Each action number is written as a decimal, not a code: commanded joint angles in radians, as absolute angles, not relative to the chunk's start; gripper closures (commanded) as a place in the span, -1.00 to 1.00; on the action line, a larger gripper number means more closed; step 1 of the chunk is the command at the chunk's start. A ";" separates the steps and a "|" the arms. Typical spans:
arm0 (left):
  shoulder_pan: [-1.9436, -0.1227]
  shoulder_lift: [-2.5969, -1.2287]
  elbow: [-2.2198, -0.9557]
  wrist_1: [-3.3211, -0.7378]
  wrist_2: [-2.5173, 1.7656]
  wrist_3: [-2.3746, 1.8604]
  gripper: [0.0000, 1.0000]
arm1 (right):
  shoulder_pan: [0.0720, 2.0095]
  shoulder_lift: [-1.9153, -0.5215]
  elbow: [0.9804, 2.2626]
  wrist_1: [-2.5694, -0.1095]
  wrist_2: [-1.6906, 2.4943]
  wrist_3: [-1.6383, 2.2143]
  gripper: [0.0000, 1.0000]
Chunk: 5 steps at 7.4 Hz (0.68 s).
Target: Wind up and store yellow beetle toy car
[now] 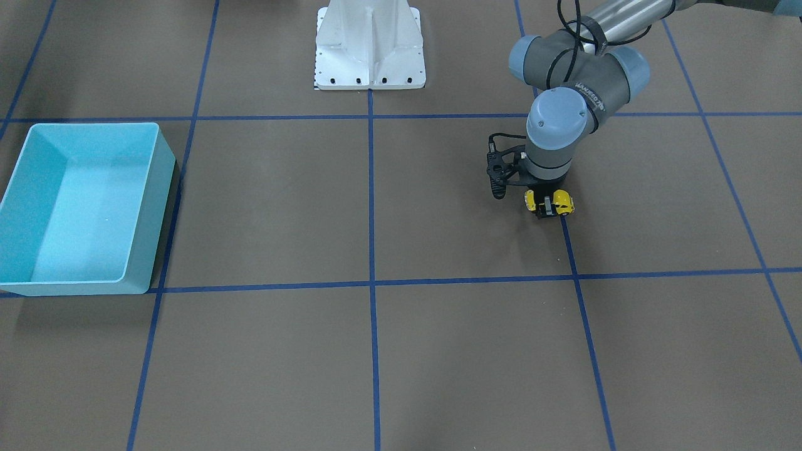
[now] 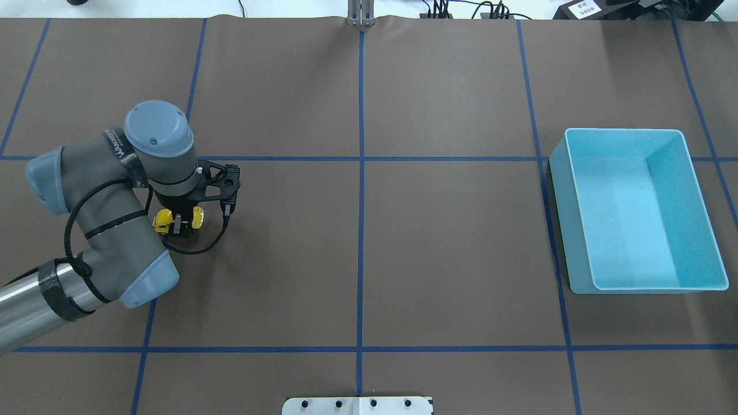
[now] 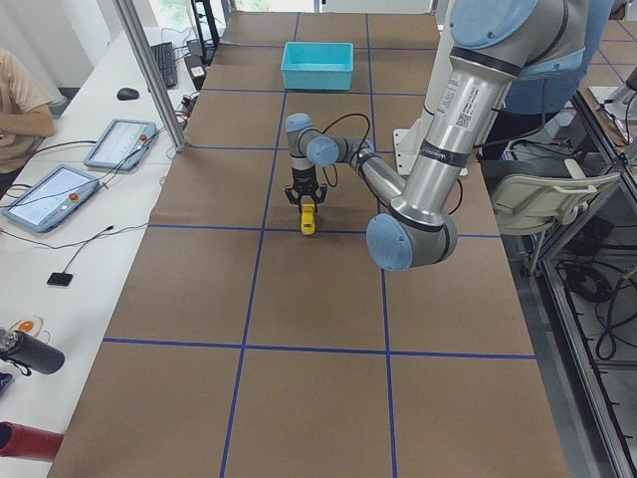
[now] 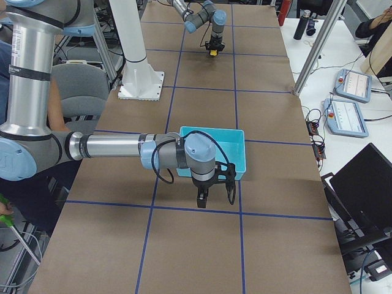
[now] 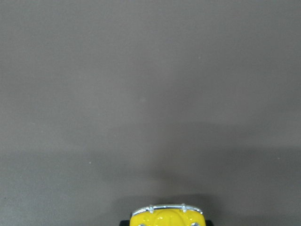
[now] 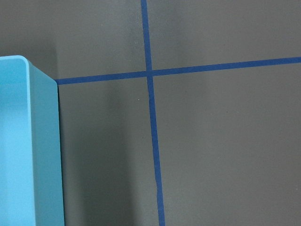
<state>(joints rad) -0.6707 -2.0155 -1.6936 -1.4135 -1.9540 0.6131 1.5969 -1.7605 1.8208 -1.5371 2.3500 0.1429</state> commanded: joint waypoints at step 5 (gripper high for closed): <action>-0.670 -2.017 -1.692 -1.420 -1.965 0.638 1.00 | 1.595 -1.758 1.816 -1.537 2.350 0.143 -1.00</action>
<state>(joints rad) -0.6704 -2.0172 -1.6918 -1.4208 -1.9639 0.6380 1.5954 -1.7591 1.8184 -1.5370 2.3501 0.1427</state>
